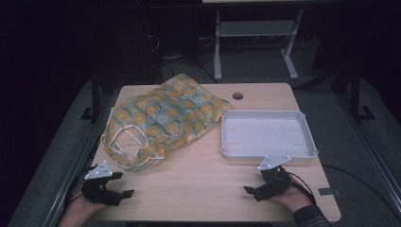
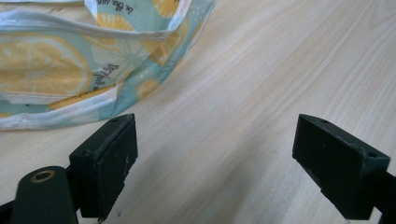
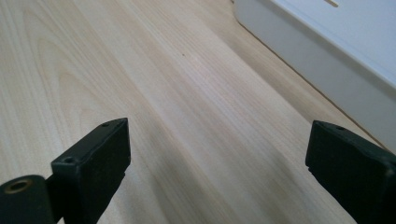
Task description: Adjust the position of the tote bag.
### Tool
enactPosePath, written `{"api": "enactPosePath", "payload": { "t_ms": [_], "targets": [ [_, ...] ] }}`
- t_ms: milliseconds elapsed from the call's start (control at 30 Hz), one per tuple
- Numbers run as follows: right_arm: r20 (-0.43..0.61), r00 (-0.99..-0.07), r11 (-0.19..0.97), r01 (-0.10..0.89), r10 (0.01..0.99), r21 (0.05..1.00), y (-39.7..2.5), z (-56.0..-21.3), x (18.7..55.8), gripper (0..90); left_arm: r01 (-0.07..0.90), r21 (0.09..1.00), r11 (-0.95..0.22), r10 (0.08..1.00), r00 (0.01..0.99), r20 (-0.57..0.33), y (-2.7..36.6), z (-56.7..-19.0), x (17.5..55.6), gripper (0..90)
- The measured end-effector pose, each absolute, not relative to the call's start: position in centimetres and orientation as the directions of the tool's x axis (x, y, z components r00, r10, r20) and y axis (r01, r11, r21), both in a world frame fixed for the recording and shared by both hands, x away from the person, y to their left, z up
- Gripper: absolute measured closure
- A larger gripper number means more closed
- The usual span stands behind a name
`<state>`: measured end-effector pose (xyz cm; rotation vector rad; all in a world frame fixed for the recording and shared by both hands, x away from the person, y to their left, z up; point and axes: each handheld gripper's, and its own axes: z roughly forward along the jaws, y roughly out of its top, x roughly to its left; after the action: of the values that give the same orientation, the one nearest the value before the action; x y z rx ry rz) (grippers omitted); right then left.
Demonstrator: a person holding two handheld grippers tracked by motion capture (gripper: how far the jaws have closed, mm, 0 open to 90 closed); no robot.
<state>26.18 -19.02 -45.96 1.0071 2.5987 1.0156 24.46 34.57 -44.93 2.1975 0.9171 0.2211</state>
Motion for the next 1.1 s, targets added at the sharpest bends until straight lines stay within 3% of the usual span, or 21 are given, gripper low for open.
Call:
{"api": "enactPosePath", "payload": {
  "t_ms": [733,1100],
  "targets": [
    [0.05,-0.779,0.574,0.502,0.625,0.647,-17.7,-45.3,25.4,10.9,0.516,0.714,-0.473,0.646,0.754,-0.117,33.6,-42.9,25.4,13.8],
    [0.058,-0.808,0.604,0.483,0.586,0.634,-16.7,-45.2,25.3,12.1,0.491,0.73,-0.475,0.64,0.762,-0.096,32.0,-42.0,27.7,13.8]
  ]
}}
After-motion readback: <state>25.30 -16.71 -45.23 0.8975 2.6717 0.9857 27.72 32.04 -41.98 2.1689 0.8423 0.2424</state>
